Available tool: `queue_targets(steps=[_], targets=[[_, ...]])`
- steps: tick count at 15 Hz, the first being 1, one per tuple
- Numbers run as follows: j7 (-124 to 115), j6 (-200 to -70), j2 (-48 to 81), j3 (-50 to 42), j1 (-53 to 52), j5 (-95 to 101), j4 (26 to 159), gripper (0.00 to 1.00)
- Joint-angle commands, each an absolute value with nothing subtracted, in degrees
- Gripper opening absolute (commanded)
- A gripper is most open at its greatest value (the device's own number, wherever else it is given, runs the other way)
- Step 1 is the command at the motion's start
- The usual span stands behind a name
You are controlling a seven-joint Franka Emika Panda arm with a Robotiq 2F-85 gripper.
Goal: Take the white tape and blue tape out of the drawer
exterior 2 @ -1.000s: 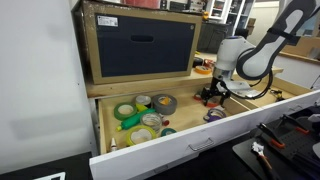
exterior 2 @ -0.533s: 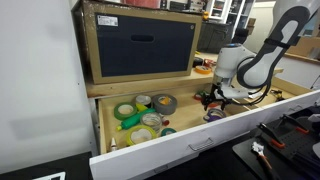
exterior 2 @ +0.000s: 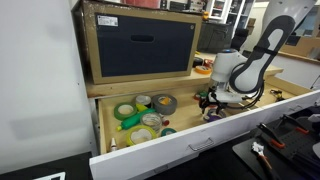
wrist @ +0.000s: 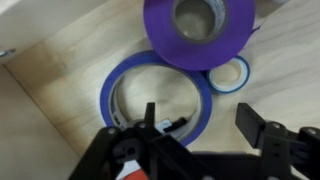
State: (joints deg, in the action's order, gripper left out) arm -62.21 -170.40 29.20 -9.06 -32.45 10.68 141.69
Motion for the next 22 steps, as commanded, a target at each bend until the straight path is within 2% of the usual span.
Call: queue_targets(steps=[1, 5, 8, 15, 22], targets=[[-62.17, -171.76, 30.92, -10.36, -34.37, 7.63, 139.55, 0.51], [-61.88, -171.59, 30.88, -10.60, -34.68, 5.92, 138.99, 0.20], [-61.74, -171.27, 29.40, -10.58, -34.91, 5.24, 139.44, 0.01], [-60.68, -167.62, 22.91, -9.48, -35.12, 5.68, 140.97, 0.03], [-59.23, -156.63, 14.33, -5.21, -30.81, 7.70, 141.13, 0.03]])
